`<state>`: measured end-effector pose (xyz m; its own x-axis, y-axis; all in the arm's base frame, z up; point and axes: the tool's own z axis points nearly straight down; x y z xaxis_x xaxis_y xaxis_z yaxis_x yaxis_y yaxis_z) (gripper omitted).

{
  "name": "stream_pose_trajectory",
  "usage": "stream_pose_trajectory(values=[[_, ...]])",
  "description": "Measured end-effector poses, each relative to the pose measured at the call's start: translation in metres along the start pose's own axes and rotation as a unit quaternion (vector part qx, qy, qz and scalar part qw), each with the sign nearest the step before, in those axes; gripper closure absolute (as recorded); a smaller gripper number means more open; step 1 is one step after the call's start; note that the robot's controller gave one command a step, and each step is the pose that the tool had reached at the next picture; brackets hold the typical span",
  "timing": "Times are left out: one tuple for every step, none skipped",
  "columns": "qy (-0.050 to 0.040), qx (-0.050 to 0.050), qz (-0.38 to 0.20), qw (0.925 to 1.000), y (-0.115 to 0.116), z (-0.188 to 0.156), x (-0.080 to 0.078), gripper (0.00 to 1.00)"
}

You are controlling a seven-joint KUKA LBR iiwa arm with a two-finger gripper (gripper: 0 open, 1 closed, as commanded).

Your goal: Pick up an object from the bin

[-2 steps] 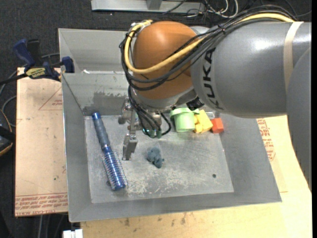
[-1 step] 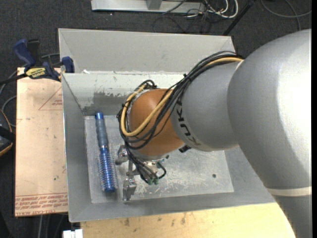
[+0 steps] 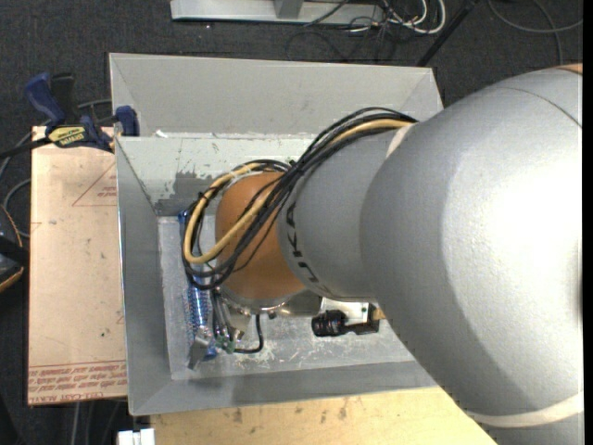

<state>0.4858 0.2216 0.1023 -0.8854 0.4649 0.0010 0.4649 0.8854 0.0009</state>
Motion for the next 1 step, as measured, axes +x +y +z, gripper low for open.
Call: stream_pose_trajectory(values=[[0.0035,0.004,0.002,1.0,-0.0029,0.0014,0.0006,1.0]])
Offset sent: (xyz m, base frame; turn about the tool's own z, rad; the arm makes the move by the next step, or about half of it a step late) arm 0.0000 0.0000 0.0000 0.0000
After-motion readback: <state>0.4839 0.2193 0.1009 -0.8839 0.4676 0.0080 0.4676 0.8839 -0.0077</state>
